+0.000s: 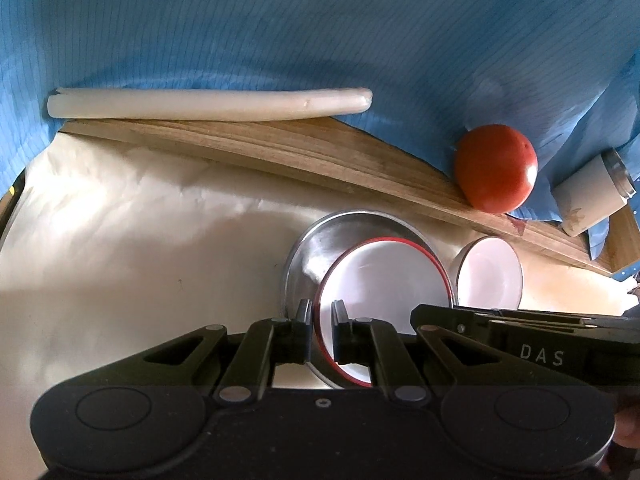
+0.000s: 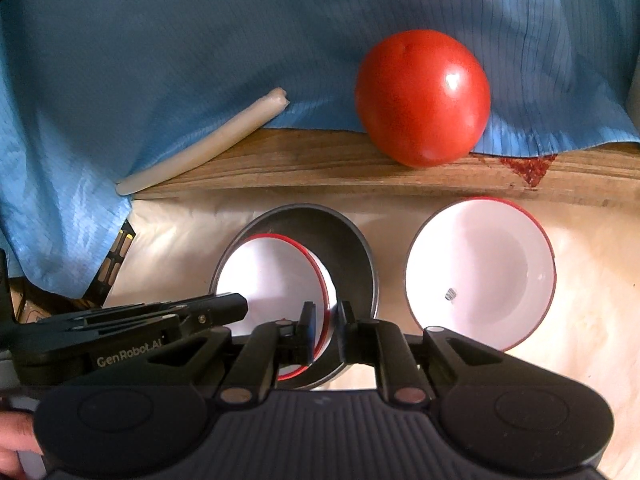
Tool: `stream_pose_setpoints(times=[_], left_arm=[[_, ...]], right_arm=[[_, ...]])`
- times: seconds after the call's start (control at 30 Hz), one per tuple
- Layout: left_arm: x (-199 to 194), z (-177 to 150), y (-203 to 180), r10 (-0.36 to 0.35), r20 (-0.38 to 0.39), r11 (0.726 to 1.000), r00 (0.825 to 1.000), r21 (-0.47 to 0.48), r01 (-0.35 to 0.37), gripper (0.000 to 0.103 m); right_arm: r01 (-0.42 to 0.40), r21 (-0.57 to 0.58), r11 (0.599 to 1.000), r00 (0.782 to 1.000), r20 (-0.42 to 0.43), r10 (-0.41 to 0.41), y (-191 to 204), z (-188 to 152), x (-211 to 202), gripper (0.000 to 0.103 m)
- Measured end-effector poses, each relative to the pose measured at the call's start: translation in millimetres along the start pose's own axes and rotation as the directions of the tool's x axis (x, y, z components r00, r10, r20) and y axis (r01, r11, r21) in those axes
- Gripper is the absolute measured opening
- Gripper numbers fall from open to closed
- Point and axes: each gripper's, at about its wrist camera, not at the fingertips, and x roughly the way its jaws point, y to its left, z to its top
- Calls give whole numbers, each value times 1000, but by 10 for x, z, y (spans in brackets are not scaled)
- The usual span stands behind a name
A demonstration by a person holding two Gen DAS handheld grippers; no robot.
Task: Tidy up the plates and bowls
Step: 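Lift the red-rimmed bowl with both tools and carry it over the steel bowl, then lower the bowl into the steel bowl and open both tools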
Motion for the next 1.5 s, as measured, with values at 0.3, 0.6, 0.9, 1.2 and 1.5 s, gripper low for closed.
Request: stream_pose_setpoints(times=[0.3, 0.6, 0.9, 1.2, 1.5], left_arm=[[21, -12, 29, -12, 0, 1000, 1000, -8, 12, 10], [31, -23, 39, -20, 2, 1000, 1000, -11, 20, 13], [9, -44, 30, -18, 13, 1000, 1000, -8, 18, 20], [-131, -51, 24, -30, 56, 999, 998, -13, 31, 36], [-258, -107, -9, -17, 100, 1000, 995, -22, 19, 69]], right_arm=[[-5, 9, 1000, 1000, -10, 5, -5, -18, 27, 20], [-3, 5, 1000, 1000, 1, 3, 10, -39, 34, 27], [3, -15, 1000, 999, 32, -3, 36, -57, -33, 36], [6, -49, 999, 996, 88, -2, 81, -104, -219, 59], [81, -49, 996, 979, 189, -70, -8, -283, -615, 82]])
